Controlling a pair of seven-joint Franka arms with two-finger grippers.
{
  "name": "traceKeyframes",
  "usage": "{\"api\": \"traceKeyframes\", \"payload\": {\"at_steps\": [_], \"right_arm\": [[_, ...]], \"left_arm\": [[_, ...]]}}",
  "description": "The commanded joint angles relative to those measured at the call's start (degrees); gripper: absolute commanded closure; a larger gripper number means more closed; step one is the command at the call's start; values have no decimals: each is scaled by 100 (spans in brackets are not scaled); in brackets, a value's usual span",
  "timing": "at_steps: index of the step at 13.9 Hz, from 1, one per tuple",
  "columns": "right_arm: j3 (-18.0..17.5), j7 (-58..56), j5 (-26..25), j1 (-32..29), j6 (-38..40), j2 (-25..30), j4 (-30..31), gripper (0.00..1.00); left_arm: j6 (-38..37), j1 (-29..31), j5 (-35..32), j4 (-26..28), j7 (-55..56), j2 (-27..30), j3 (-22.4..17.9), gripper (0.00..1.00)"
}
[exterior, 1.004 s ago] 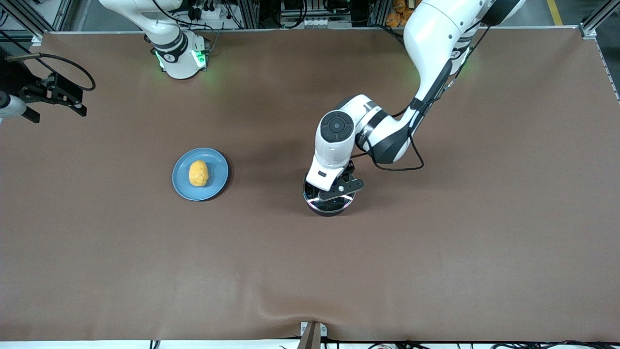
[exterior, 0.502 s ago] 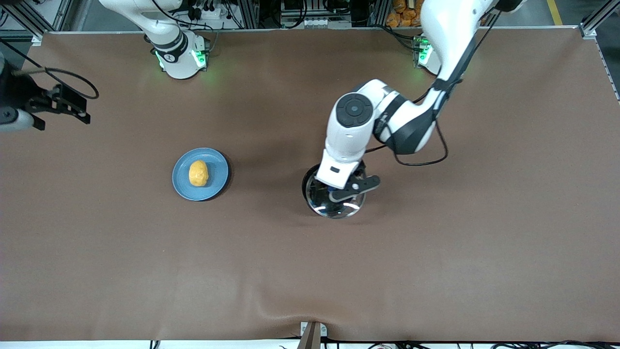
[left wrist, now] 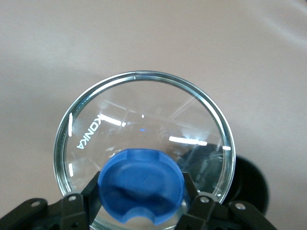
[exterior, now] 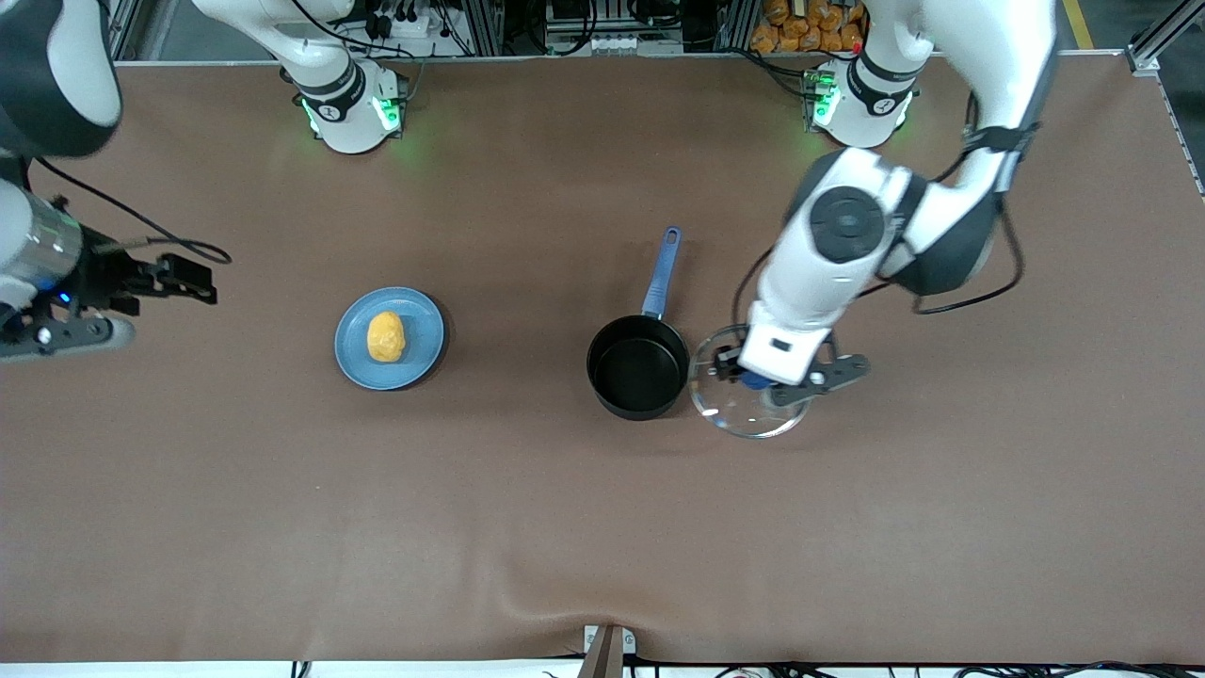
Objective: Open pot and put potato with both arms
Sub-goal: 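Lift the lid with the left gripper while the right gripper reaches the potato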
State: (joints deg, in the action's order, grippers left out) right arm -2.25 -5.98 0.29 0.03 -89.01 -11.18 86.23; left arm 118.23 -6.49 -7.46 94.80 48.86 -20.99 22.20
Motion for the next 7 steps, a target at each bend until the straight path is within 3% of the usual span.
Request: {"api": "traceKeyframes", "payload": {"at_steps": [1,3,7], "right_arm": [[-21,27,76,76,-150,-270,-124,0],[-30,71,85,138,-544,-341,243,0],[-48,412,120,357,-1529,-262,1280,0]], "left_arm": [[34,1303,393,1134,-1146,919,618,50],[34,2087,771,1565,-2210,1297,847,50],[112,2757,922,1998,-3259,1458,848,50]]}}
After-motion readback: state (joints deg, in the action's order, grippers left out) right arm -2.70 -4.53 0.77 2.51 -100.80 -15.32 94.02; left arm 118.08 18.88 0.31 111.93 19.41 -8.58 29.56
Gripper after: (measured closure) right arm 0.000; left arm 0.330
